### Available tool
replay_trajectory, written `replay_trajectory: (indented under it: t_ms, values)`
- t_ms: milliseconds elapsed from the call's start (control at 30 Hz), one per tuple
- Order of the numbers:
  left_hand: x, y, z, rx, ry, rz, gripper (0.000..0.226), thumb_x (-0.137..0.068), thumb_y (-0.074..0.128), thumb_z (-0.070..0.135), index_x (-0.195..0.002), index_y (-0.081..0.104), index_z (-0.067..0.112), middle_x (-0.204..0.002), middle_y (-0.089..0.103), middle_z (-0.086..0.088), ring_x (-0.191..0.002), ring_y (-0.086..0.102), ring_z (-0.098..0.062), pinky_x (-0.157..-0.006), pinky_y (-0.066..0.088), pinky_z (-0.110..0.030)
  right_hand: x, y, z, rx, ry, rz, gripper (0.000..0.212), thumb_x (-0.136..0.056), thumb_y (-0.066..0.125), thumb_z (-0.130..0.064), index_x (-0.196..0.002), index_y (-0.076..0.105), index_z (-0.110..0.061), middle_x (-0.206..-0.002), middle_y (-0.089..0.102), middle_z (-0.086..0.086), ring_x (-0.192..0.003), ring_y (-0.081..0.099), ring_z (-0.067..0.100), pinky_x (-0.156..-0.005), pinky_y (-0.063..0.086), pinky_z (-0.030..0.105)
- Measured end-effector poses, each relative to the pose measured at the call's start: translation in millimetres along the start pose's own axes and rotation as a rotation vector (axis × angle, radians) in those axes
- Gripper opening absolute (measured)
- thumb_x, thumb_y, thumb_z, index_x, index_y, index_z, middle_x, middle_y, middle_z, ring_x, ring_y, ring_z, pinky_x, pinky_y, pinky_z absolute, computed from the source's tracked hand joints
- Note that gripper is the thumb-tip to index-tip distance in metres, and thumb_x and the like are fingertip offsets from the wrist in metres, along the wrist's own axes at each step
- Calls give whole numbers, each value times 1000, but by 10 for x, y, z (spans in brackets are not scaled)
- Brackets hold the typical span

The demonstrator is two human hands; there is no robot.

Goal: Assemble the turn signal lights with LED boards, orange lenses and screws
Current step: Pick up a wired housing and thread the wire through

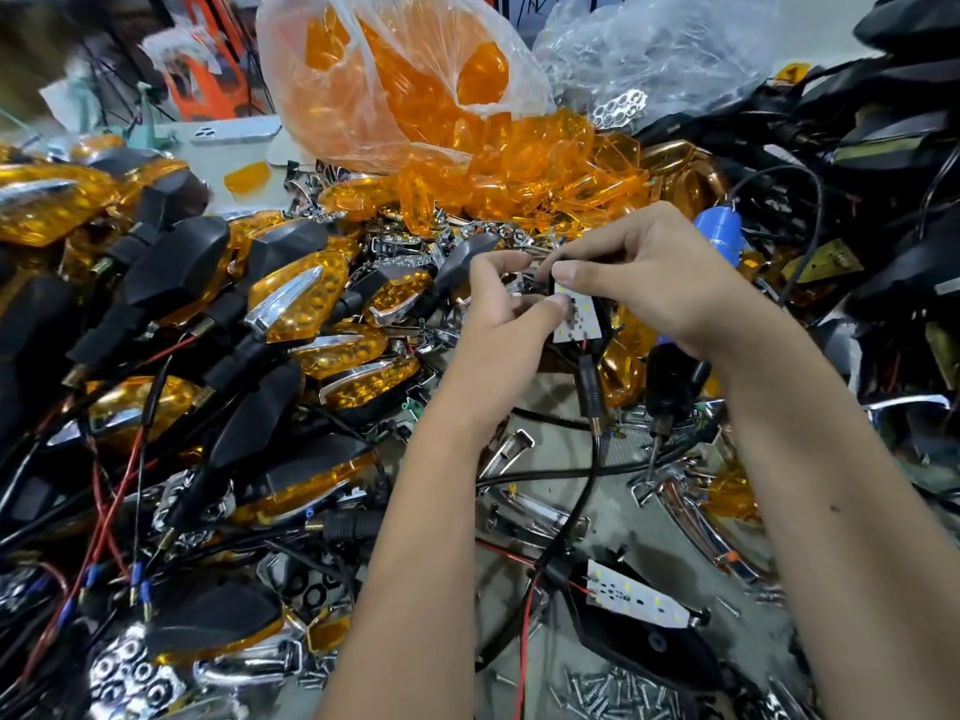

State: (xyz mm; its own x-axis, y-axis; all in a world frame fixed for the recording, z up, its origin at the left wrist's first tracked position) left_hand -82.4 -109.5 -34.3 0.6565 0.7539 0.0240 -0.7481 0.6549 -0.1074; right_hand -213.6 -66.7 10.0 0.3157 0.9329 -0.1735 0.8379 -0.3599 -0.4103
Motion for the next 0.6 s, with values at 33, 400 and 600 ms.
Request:
replay_trajectory:
  t_ms: [33,400,600]
  values:
    - [5,-25,17,-23,10,-2,32,-105,58,25,-133,43,30,-104,68,2,-82,61,17,-74,43,-27,6,33,-29,17,-8,-21,17,-93,76,-13,-91,82,-29,-90,80,-8,-96,74,14,-95,60,42]
    - [-10,-174,102,-56,137,63,43,-101,58,17,-139,58,38,-101,77,4,-90,70,-9,-76,55,-30,4,85,-67,-28,-33,41,11,-89,83,-28,-94,82,-18,-80,76,5,-59,61,2,-58,48,16]
    - [-20,-377,54,51,120,240,40,-95,55,3,-99,74,38,-89,75,10,-93,70,-33,-79,58,-68,-33,218,27,119,19,-28,11,-89,82,-28,-87,76,-18,-76,70,4,-67,63,12,-62,57,31]
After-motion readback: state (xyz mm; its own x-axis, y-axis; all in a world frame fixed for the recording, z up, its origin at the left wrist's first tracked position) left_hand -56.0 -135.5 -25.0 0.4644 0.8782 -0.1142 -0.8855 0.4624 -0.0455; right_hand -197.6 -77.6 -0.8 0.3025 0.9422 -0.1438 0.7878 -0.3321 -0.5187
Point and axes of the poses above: each hand's wrist, its own x-axis away from the middle knuckle, its own y-axis out of the palm, z = x × y, the point moved 10 cm from there along -x, towards the middle knuckle
